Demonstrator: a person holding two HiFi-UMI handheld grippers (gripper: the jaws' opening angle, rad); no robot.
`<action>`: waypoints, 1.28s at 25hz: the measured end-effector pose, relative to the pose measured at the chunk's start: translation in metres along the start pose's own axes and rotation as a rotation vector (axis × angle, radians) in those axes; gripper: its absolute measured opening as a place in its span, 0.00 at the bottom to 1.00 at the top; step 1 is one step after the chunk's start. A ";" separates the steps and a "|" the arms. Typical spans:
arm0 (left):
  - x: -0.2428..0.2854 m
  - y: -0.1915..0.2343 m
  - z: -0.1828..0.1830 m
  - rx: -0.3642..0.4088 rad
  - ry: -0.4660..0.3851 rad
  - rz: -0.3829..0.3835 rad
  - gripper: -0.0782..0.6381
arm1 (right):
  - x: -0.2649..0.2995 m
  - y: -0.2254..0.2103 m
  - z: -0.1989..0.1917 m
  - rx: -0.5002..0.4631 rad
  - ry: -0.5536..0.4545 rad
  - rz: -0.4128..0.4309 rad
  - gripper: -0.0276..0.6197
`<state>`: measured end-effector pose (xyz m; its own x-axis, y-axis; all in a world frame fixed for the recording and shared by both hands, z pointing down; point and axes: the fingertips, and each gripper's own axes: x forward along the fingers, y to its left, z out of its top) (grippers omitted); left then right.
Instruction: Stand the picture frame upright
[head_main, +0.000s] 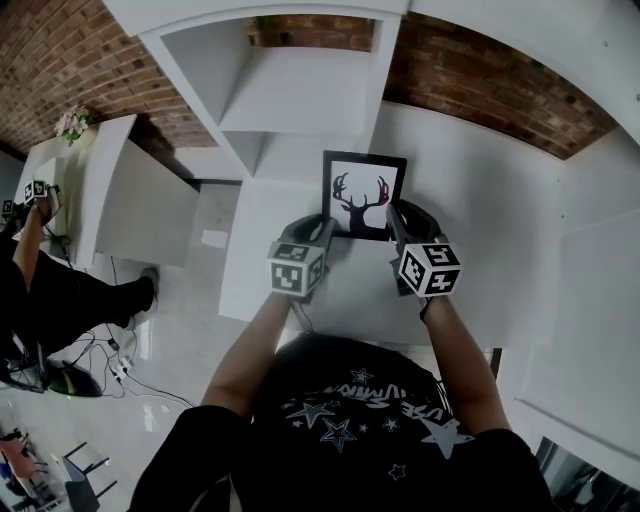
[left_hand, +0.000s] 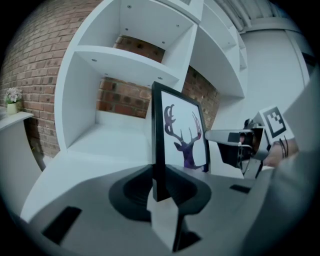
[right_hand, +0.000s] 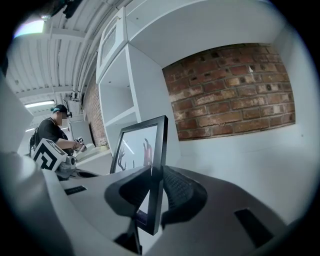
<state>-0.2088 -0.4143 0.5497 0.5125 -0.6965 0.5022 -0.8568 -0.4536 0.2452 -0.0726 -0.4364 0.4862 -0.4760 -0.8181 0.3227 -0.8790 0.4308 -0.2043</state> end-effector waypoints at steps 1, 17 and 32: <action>0.002 0.001 0.000 0.009 0.004 -0.001 0.23 | 0.001 -0.001 -0.001 0.000 0.003 -0.005 0.17; 0.039 0.033 0.013 0.163 -0.017 0.088 0.23 | 0.030 -0.008 -0.006 -0.019 0.026 -0.044 0.16; 0.056 0.041 0.013 0.206 -0.033 0.099 0.23 | 0.037 -0.012 -0.008 -0.010 0.000 -0.040 0.16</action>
<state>-0.2142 -0.4790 0.5765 0.4307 -0.7595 0.4875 -0.8751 -0.4835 0.0198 -0.0803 -0.4685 0.5083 -0.4409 -0.8346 0.3304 -0.8974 0.4021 -0.1818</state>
